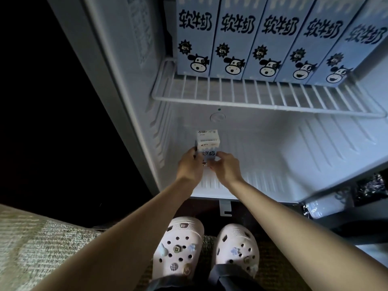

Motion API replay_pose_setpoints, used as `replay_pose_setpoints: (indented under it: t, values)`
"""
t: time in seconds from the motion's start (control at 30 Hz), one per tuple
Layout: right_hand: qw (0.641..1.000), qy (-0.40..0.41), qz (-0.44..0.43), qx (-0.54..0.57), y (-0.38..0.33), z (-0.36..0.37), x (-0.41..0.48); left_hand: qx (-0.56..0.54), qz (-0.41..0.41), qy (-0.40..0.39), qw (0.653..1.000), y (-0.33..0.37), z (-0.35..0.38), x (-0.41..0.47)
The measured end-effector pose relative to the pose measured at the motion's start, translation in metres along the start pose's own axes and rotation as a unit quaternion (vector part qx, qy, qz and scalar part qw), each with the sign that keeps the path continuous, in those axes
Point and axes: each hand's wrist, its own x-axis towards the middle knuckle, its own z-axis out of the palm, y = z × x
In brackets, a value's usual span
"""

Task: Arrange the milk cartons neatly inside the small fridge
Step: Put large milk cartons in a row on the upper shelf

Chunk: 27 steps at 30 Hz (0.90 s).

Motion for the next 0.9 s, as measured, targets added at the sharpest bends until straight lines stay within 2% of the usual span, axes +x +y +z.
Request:
replay_pose_setpoints:
  t: [0.23, 0.43, 0.77, 0.9]
  values:
    - [0.998, 0.005, 0.036, 0.059, -0.012, 0.013, 0.024, -0.082, -0.009, 0.044, 0.996, 0.007, 0.004, 0.034]
    - [0.999, -0.017, 0.036, 0.025, -0.019, 0.015, 0.037, -0.086, -0.004, 0.047, 0.995, 0.015, 0.0, 0.057]
    - [0.994, -0.088, 0.057, 0.034, -0.025, 0.007, 0.05, -0.08, 0.004, 0.034, 0.996, 0.017, 0.002, 0.07]
    - [0.995, -0.087, 0.051, 0.012, -0.025, 0.006, 0.049, -0.089, 0.0, 0.041, 0.995, 0.016, 0.002, 0.074]
